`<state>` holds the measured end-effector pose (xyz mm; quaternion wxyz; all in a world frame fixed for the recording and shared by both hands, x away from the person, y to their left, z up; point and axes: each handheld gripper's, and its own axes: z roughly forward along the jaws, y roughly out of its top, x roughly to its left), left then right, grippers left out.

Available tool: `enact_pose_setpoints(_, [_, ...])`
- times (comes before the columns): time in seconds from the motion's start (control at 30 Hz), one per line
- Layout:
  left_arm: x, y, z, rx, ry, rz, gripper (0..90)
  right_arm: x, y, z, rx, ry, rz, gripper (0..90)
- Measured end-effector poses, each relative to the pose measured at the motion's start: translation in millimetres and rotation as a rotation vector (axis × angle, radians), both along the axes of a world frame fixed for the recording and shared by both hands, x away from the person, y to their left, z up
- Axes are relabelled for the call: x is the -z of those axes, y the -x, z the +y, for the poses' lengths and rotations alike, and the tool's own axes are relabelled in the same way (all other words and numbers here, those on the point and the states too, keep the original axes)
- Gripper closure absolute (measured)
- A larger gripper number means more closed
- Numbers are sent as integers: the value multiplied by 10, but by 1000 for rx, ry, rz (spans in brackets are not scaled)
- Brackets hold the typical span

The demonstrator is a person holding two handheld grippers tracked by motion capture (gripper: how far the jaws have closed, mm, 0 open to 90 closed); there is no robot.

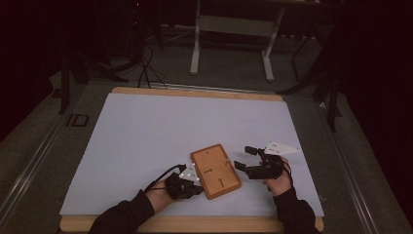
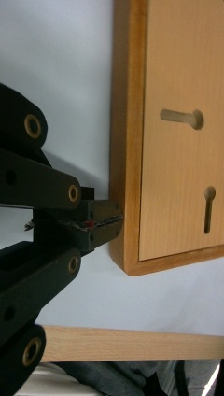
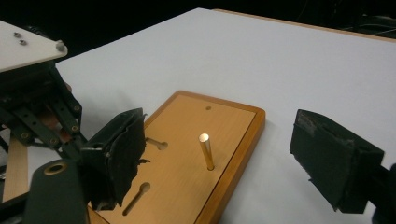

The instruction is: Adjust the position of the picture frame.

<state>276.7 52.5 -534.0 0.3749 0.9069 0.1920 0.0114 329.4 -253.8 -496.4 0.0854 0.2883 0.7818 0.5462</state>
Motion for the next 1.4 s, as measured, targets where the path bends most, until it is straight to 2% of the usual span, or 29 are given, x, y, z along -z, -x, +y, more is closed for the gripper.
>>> enact_pose_setpoints(0.2, [2,-17,-189,32,-3,-5,899,4,12,-38,6,-4,3,178])
enact_pose_setpoints(0.3, [21,-17,-235,41,-22,-5,899,5,17,-48,6,-4,4,178])
enact_pose_setpoints(0.6, [15,-39,-397,57,-30,-6,898,6,18,-98,17,-9,2,178])
enact_pose_setpoints(0.9, [18,-71,-615,74,-26,-7,898,12,18,-105,18,-4,-2,178])
enact_pose_setpoints(1.07, [29,-110,-704,78,-9,0,898,20,18,-105,14,-7,1,178])
enact_pose_setpoints(1.3, [-1,-95,-684,79,-2,-3,897,14,22,-124,17,-7,-3,178])
enact_pose_setpoints(1.33, [-75,-116,-581,53,10,-6,897,14,22,-124,17,-7,-3,178])
enact_pose_setpoints(1.4, [-130,-146,-507,28,15,-15,897,3,44,-157,21,-12,-6,178])
